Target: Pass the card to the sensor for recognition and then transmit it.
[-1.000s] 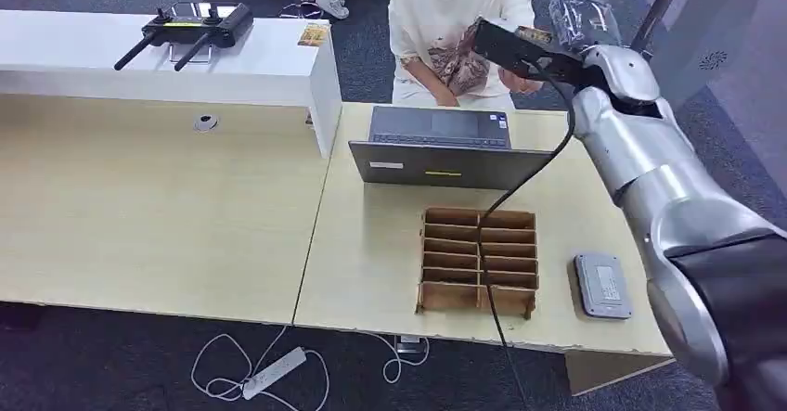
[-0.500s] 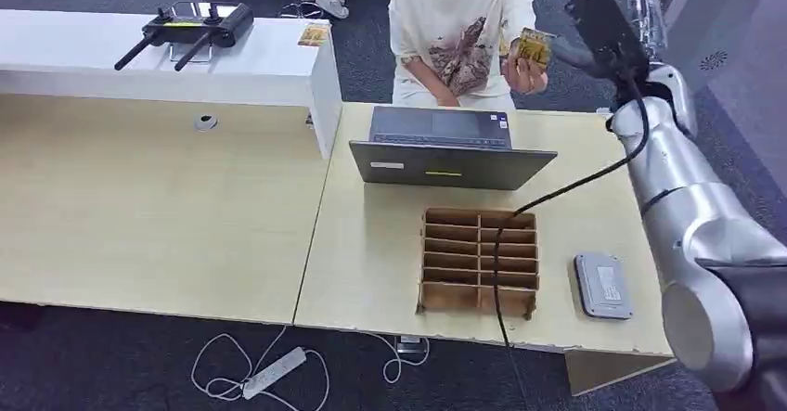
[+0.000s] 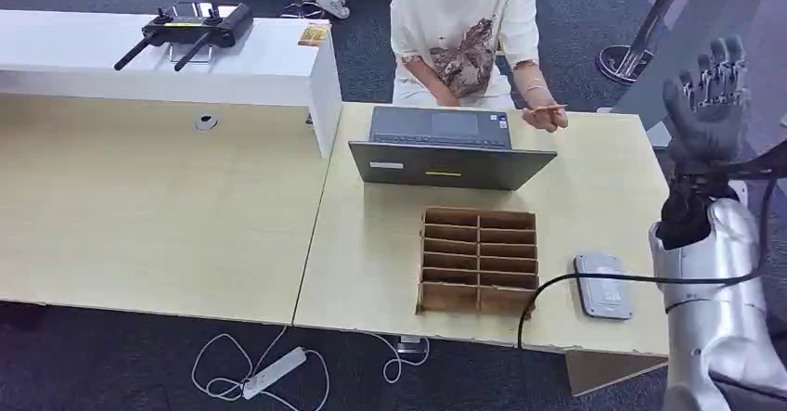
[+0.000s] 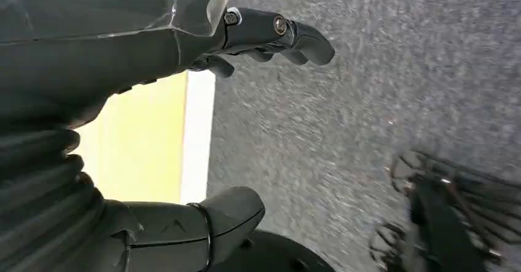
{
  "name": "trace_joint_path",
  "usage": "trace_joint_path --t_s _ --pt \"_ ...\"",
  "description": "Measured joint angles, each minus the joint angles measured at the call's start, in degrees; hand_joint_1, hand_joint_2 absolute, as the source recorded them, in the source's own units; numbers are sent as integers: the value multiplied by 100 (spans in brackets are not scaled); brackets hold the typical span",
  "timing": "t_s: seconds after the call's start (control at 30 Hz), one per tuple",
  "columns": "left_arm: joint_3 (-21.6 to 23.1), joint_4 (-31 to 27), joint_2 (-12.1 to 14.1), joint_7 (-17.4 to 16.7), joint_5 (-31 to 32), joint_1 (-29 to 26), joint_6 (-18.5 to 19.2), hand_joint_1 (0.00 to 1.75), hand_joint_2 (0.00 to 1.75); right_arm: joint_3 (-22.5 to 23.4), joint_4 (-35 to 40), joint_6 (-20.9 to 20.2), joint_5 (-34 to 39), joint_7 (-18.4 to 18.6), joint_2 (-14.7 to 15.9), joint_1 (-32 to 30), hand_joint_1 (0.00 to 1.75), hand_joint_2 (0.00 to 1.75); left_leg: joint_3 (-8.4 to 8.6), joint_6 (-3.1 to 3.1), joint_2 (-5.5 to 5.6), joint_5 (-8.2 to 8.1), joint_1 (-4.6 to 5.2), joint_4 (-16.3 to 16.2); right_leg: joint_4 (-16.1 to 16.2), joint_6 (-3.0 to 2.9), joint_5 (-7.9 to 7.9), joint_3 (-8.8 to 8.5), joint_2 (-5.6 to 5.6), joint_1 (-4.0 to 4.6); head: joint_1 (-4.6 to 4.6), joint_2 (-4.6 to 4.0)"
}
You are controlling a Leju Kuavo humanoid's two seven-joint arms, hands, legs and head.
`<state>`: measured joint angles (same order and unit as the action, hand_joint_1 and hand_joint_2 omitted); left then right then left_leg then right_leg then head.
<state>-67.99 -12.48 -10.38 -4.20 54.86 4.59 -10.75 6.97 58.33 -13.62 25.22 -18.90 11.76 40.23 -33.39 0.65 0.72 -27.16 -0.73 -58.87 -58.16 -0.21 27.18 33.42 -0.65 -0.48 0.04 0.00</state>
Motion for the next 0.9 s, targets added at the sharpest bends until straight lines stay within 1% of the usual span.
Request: trace_joint_path --t_s 0.07,0.1,0.17,0.23,0.3,0.37,0.47,0.53,0.57,0.63,0.67,0.73,0.77,0.83,0.9 --pt "-96 0 -7 0 -11 20 30 0 175 96 887 -215 589 150 2 -752 0 175 -4 0 25 0 -3 0 0 7 9 -2 -25 8 4 0" --pt "-145 0 -9 0 -18 20 44 0 175 147 1195 -365 751 214 7 -1079 0 175 -8 0 24 0 -3 0 -1 5 11 0 -25 8 2 0" --pt "-226 0 -9 -15 -44 20 48 0 175 234 1848 -669 844 249 35 -1698 0 175 -9 0 19 -4 -3 2 -1 2 13 0 -19 9 4 0" --pt "-300 0 -11 -44 -55 24 42 0 175 304 2353 -882 814 201 39 -2186 0 175 -8 6 4 -12 -2 2 -2 1 13 5 -5 8 2 0" --pt "-330 0 -28 -74 -70 37 20 0 175 385 2781 -902 704 102 28 -2629 0 175 -10 3 5 -15 -2 3 0 2 17 5 -7 8 7 0" --pt "-368 0 -37 -92 -74 39 -7 0 175 461 3177 -819 509 -49 -42 -3000 0 175 -9 3 4 -17 -2 3 0 2 19 4 -5 8 4 0" --pt "-426 0 -52 -98 -90 42 -15 0 175 568 3798 -606 176 -284 -308 -3604 0 175 -8 3 3 -18 -1 3 0 0 21 5 -5 7 2 0" --pt "-455 0 -59 -120 -94 47 -13 0 175 606 4097 -482 119 -497 -490 -3937 0 175 -7 3 1 -18 -3 4 -1 -1 22 5 -3 9 4 0" --pt "-459 0 -61 -138 -94 48 -13 0 175 623 4291 -305 -24 -678 -643 -4130 0 175 -7 3 1 -18 -4 4 -1 -2 23 4 -5 9 7 0" --pt "-464 0 -61 -188 -94 45 -15 0 175 627 4646 230 -485 -1040 -1004 -4500 0 175 -7 4 -1 -19 -4 7 -2 -7 27 4 -3 10 2 0" --pt "-466 0 -61 -192 -96 47 -26 0 175 610 4770 506 -781 -1159 -1166 -4656 0 175 -7 8 -4 -21 -4 8 -4 -7 27 5 -1 9 2 0" --pt "-483 0 -72 -199 -140 52 -92 0 175 531 4947 1521 -2019 -1360 -1432 -4892 0 175 -5 8 -9 -21 -4 9 -6 -13 30 6 4 10 7 0" --pt "-497 0 -76 -199 -153 53 -120 0 175 503 4992 1901 -2497 -1384 -1548 -4952 0 175 -2 9 -14 -22 -4 9 -6 -13 30 6 9 10 2 0" --pt "-542 0 -94 -201 -175 57 -179 0 175 463 5058 2511 -3165 -1390 -1773 -5064 0 175 0 9 -17 -22 -4 9 -7 -13 30 5 14 9 4 0" --pt "-577 0 -120 -201 -192 57 -241 0 175 459 5084 3219 -3970 -1285 -1946 -5099 0 175 0 9 -18 -21 -3 8 -7 -13 30 4 14 8 4 0"
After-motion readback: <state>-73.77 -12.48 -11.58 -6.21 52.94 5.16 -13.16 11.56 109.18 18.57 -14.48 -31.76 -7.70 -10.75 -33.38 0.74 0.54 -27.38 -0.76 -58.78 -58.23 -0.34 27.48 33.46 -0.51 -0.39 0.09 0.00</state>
